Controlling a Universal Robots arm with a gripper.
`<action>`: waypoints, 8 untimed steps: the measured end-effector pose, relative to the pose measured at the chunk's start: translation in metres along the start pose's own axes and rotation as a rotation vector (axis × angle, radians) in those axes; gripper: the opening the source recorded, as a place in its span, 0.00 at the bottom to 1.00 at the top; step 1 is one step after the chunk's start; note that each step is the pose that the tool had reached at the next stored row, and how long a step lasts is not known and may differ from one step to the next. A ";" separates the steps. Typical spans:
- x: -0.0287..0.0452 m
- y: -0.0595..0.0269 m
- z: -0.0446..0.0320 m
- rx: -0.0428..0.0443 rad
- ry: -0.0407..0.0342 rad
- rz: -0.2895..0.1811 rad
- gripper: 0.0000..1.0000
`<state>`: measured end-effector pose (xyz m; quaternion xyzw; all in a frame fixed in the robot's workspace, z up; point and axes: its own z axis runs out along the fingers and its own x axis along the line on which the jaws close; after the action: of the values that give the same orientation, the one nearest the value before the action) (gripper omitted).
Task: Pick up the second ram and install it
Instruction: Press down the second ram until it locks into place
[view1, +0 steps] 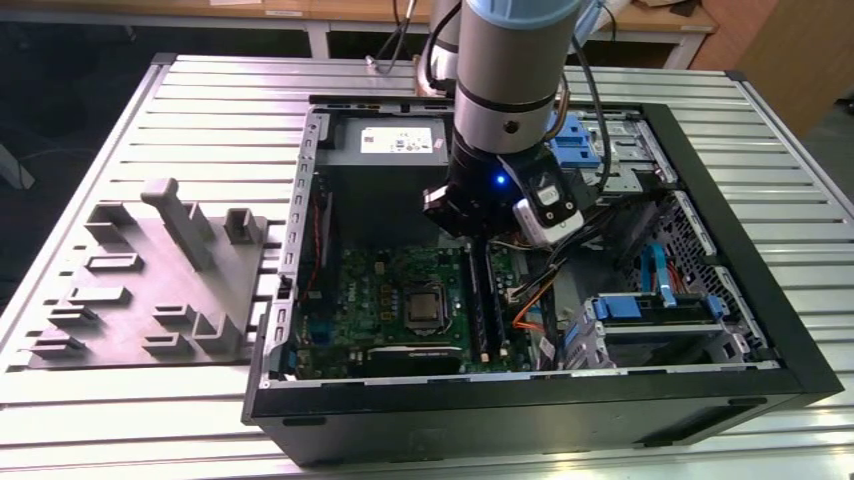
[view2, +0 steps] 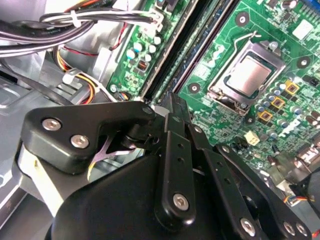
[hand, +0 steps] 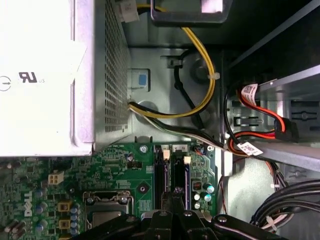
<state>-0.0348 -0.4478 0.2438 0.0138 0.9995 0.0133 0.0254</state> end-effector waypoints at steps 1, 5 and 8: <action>0.0000 0.0000 0.0000 0.0001 0.0000 0.000 0.10; 0.0002 0.0014 0.0004 -0.0001 -0.0001 0.000 0.10; 0.0003 0.0055 0.0013 0.0000 0.0000 0.000 0.10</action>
<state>-0.0349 -0.4423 0.2426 0.0139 0.9995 0.0133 0.0254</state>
